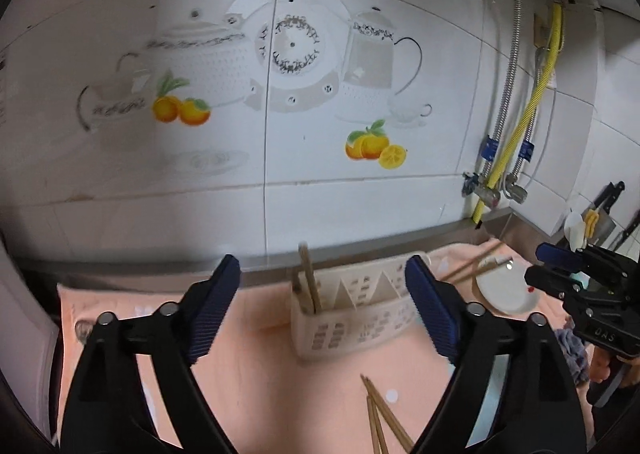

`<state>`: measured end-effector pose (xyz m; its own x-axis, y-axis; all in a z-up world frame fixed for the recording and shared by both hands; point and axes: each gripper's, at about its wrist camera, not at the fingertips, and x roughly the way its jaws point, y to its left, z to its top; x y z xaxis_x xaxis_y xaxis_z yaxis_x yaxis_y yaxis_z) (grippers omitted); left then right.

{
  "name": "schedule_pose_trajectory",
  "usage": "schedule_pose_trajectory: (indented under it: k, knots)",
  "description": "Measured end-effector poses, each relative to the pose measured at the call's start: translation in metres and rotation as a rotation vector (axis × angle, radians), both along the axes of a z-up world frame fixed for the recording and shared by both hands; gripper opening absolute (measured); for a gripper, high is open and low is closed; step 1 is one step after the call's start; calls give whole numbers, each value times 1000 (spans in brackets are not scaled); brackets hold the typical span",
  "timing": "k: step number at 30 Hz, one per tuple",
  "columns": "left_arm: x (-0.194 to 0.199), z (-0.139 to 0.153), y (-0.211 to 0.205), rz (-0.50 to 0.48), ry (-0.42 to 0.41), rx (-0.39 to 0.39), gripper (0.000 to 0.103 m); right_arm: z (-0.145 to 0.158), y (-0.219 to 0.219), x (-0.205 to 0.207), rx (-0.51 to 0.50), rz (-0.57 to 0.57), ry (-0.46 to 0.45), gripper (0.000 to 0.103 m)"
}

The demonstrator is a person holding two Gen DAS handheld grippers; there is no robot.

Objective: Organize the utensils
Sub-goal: 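Lower the chopstick into the holder and open the right tool while the left tool releases its own, then move both open tools back over the remaining chopsticks on the towel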

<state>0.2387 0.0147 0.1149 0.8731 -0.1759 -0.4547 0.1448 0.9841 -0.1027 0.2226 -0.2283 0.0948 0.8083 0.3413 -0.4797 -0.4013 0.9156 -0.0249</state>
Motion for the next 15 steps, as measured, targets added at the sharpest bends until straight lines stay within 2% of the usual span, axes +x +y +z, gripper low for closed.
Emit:
schedule_pose_trajectory:
  k: [4,10,15]
  knots:
    - [-26,-14,1,8,10,7,97,-19,2,-28,-2,11,9,51]
    - [-63,-44,0,28,44,53,98,-55,9,-60,-39,8,44,58]
    - [-88,-69,4,34,83,58,98,-87,13,-80,-60,-3,90,66]
